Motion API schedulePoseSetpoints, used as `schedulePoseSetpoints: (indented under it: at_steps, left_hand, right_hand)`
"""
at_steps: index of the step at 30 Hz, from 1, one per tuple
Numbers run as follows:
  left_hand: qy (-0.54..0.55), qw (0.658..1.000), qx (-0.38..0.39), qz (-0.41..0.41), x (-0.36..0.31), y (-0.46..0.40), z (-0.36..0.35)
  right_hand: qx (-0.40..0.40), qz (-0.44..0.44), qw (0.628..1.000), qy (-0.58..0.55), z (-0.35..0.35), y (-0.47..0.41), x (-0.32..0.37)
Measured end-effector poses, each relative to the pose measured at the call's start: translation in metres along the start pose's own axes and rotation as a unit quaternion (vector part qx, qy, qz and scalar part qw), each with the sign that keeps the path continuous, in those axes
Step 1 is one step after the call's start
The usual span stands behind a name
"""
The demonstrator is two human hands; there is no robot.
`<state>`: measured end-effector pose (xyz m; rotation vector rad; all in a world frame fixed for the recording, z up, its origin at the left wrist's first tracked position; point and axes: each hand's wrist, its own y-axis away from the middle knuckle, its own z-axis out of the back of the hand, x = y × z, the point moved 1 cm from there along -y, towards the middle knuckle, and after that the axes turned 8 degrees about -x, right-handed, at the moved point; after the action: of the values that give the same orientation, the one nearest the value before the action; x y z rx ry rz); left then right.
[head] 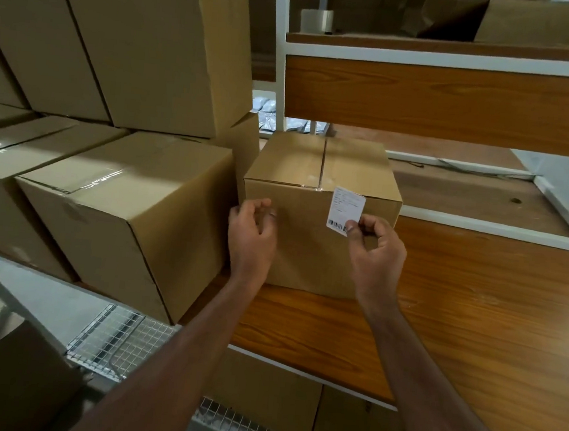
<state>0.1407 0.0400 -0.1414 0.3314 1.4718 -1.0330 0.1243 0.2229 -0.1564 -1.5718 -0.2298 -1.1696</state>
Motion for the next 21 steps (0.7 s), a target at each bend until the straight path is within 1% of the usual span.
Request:
schedulePoseSetpoints:
  at_steps: [1,5,9,12,15,18,21]
  left_hand:
    - [-0.020,1.000,-0.008,0.008,0.000,-0.003,0.000]
    - [-0.079,0.996,0.026,0.037,0.003,-0.009,-0.007]
    - [-0.102,0.992,0.040,0.063,-0.001,-0.016,-0.012]
    - [-0.110,0.986,0.090,0.087,-0.004,-0.029,-0.016]
    - [-0.114,0.978,0.139,0.106,-0.006,-0.041,-0.016]
    - [-0.110,0.974,0.160,0.118,-0.005,-0.047,-0.014]
    - [-0.074,0.976,0.168,0.120,-0.006,-0.042,-0.009]
  right_hand:
    - [-0.009,0.019,1.000,0.012,0.001,-0.003,-0.002]
    - [-0.007,0.055,0.997,0.050,-0.003,-0.011,-0.008]
    - [0.007,0.071,0.992,0.100,-0.012,-0.014,-0.012]
    - [0.034,0.082,0.992,0.091,-0.020,-0.016,-0.013]
    - [0.054,0.081,0.991,0.086,-0.027,-0.020,-0.012]
    - [0.069,0.068,0.991,0.092,-0.034,-0.025,-0.011]
    - [0.072,0.034,0.994,0.080,-0.037,-0.023,-0.015]
